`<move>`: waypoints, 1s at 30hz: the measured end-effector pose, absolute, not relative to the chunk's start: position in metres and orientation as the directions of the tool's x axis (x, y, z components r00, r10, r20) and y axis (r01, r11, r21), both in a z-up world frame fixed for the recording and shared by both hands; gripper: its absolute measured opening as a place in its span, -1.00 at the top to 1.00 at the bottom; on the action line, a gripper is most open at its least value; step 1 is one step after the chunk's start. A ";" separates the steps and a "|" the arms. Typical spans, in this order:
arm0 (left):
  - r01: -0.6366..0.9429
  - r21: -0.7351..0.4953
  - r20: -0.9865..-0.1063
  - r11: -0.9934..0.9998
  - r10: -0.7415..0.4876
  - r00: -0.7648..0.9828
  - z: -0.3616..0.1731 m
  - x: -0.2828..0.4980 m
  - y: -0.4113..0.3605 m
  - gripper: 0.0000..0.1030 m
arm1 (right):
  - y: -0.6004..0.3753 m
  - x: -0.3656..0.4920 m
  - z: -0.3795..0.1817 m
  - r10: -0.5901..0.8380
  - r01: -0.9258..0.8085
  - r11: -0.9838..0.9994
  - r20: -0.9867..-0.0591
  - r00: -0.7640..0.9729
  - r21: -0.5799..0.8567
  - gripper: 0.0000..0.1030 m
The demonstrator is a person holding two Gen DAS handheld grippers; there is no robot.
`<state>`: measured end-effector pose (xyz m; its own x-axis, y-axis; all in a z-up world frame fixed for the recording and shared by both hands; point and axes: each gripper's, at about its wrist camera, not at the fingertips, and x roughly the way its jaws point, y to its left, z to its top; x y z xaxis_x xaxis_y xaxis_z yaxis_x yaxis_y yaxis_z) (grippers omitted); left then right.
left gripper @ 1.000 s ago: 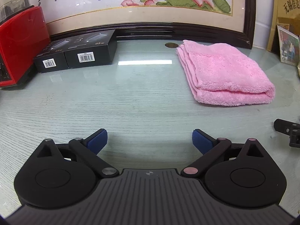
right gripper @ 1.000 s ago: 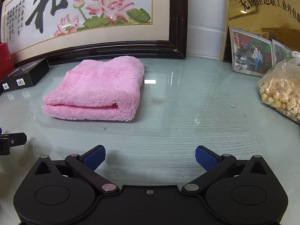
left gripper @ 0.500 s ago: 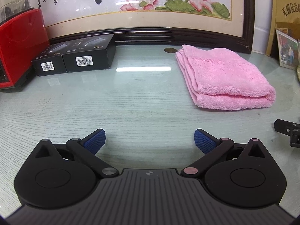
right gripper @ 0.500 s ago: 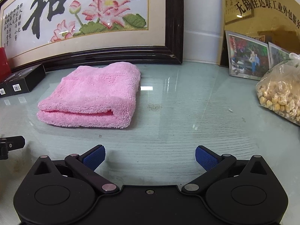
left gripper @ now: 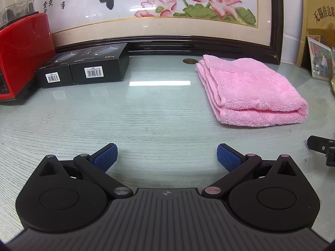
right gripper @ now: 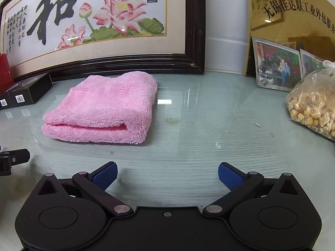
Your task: Fold towel
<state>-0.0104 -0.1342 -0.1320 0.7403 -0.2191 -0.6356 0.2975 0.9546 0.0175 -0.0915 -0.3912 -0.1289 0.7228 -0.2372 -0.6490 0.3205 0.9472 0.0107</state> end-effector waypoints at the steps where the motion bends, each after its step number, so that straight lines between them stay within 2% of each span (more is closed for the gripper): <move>1: 0.296 0.017 -0.635 0.955 -0.218 0.741 -0.132 -0.010 -0.134 -1.00 | -0.391 -0.092 -0.129 -0.237 0.320 0.947 -0.649 0.723 0.011 -0.99; 30: 0.295 0.010 -0.633 0.955 -0.222 0.742 -0.133 -0.010 -0.133 -1.00 | -0.393 -0.092 -0.126 -0.239 0.320 0.947 -0.639 0.731 0.012 -0.99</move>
<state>-0.0101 -0.1334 -0.1328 0.7419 -0.2222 -0.6326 0.2948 0.9555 0.0101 -0.0917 -0.3926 -0.1257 0.7315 -0.2389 -0.6387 0.3196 0.9475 0.0117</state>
